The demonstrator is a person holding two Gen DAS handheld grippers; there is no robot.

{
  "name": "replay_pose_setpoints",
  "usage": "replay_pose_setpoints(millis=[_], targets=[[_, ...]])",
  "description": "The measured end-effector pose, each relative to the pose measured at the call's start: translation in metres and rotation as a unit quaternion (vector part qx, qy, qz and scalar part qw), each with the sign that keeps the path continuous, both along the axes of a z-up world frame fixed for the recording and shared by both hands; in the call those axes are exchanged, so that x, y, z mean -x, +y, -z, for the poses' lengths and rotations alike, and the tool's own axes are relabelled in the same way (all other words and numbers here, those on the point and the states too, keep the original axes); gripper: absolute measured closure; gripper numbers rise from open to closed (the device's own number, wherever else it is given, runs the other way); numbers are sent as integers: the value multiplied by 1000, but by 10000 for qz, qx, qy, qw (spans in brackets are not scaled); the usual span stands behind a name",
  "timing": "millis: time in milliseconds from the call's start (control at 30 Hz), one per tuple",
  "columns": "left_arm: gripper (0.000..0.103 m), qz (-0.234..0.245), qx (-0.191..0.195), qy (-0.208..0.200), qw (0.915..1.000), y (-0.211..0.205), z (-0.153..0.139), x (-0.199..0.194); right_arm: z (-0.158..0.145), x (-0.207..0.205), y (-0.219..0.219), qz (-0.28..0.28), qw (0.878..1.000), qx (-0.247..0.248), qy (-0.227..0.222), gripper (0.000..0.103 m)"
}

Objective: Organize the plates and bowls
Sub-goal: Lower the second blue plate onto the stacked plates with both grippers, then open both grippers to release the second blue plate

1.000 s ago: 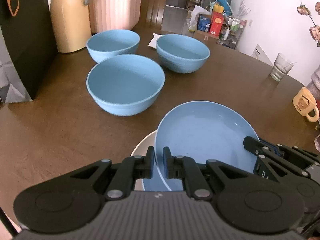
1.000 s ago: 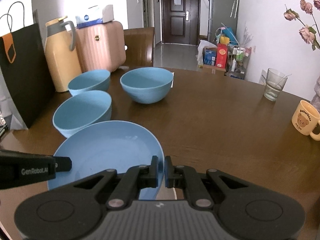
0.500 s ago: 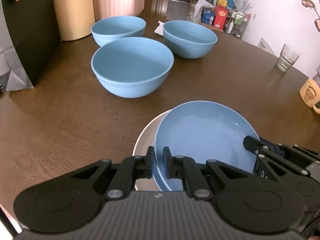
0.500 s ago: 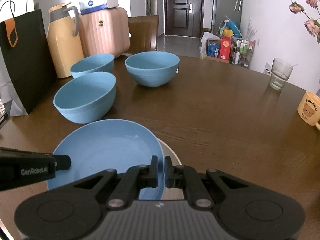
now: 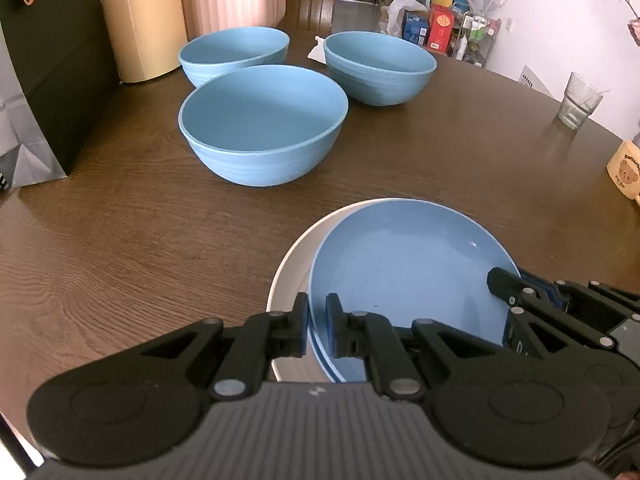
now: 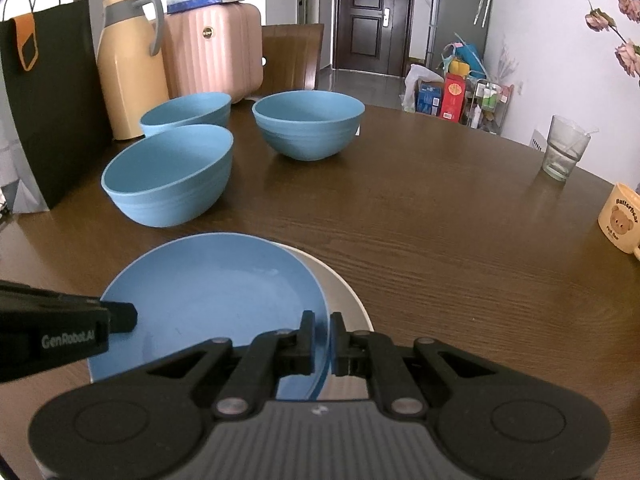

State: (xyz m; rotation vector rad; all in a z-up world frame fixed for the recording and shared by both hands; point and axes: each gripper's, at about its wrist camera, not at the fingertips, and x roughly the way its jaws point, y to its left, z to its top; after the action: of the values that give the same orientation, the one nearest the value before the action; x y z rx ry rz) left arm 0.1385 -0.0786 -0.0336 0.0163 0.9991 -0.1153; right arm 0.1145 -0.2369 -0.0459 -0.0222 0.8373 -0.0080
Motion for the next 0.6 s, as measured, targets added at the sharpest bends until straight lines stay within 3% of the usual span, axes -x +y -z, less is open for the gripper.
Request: replay_pose_setpoints(millis=[600], targets=[[89,43,114,-33,9999,5,3,-1,4,2,-4,47,9999,80,-98,92]])
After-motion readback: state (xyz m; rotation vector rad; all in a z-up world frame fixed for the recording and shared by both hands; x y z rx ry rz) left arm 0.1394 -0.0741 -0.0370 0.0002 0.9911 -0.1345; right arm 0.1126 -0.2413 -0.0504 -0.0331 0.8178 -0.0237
